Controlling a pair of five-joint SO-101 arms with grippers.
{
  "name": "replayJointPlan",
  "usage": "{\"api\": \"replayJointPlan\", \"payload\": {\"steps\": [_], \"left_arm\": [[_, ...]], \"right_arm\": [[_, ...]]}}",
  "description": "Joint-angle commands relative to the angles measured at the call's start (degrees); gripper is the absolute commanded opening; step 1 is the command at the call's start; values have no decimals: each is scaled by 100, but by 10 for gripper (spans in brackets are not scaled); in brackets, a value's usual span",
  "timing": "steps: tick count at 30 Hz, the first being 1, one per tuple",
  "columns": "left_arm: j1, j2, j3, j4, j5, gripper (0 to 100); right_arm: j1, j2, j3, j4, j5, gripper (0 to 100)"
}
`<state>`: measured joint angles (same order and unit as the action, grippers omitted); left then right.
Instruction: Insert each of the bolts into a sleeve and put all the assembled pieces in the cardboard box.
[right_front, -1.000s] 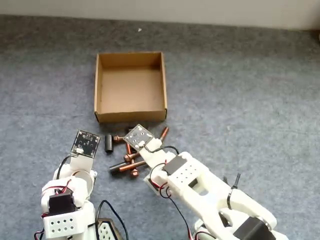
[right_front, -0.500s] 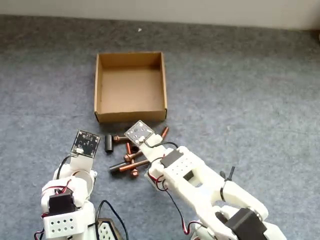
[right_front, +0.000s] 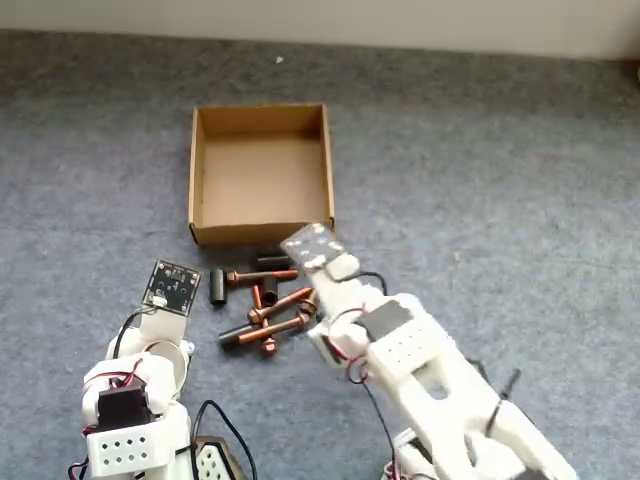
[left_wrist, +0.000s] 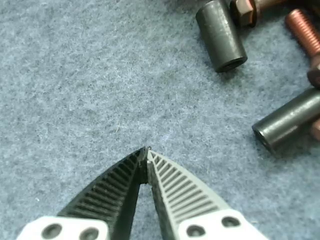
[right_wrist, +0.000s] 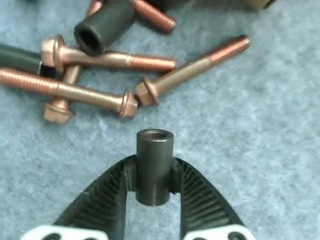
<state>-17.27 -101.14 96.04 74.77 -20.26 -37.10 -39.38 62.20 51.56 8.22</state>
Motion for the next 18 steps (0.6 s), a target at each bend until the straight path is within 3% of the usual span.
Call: {"api": "replayJointPlan", "payload": {"steps": [1,11,18], "left_arm": [[-66,-40,-233,0,-9,7],[-66,-40,-708,0,-53,7],[734,-31,-1508,-123,-580,8]], "right_arm": [[505,-1086,101,13,-53,5],[1692,-2387,1024,-1077,-79,5],[2501,-2615,1288,-1684,-870,5]]}}
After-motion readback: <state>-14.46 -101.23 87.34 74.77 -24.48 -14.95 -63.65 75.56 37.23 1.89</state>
